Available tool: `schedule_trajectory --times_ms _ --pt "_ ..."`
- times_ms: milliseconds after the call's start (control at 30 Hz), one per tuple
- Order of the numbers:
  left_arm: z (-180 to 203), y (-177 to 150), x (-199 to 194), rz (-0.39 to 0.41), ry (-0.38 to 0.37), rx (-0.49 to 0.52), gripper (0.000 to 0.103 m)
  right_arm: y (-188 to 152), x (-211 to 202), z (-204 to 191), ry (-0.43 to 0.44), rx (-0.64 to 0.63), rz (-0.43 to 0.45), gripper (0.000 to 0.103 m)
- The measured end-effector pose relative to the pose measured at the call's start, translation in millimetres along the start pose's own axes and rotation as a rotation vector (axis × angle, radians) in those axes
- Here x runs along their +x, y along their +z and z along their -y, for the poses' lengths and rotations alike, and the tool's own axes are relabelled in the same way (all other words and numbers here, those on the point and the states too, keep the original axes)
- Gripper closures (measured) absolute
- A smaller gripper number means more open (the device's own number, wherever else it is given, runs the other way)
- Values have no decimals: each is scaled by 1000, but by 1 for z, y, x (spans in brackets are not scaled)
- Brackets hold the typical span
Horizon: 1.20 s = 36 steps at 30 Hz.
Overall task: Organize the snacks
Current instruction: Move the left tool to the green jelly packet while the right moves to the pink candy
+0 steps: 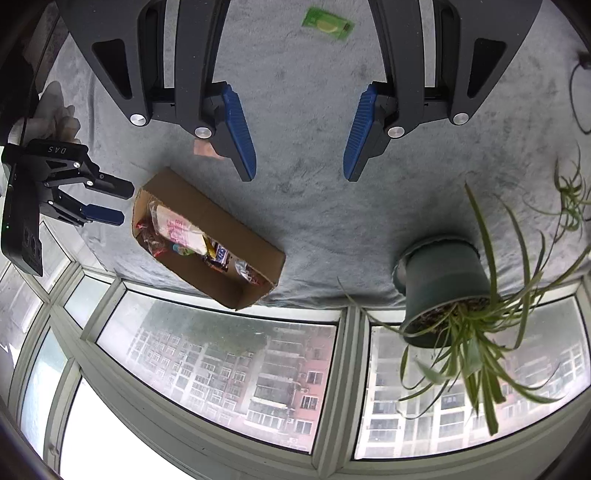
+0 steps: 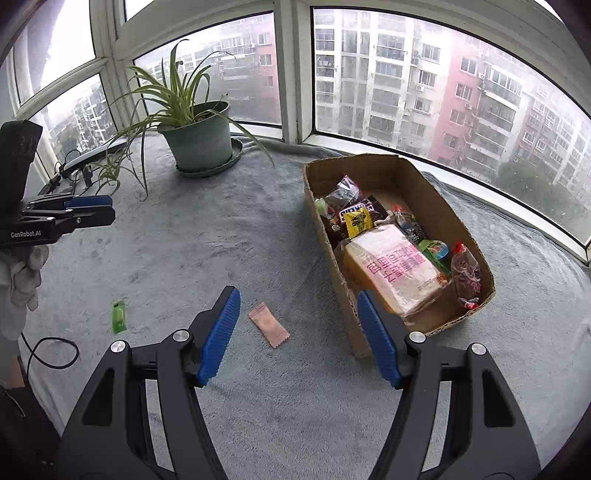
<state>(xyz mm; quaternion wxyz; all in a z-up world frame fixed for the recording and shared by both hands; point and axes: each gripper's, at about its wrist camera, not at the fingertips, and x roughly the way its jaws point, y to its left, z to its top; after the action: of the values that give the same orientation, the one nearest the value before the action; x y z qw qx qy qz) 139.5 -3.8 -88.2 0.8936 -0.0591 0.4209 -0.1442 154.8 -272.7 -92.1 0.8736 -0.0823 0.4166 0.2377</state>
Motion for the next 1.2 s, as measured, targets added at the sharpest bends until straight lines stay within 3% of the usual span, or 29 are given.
schedule_trajectory --times_ms 267,567,1000,1200 --pt "-22 -61 -11 -65 15 -121 55 -17 16 -15 36 -14 -59 34" --pt "-34 -116 -4 -166 -37 -265 55 -26 51 -16 82 -17 -180 34" --pt "-35 -131 21 -245 -56 -296 55 -23 94 -22 86 -109 -267 44" --pt "-27 -122 29 -244 -33 -244 55 -18 107 -22 84 -136 -287 45"
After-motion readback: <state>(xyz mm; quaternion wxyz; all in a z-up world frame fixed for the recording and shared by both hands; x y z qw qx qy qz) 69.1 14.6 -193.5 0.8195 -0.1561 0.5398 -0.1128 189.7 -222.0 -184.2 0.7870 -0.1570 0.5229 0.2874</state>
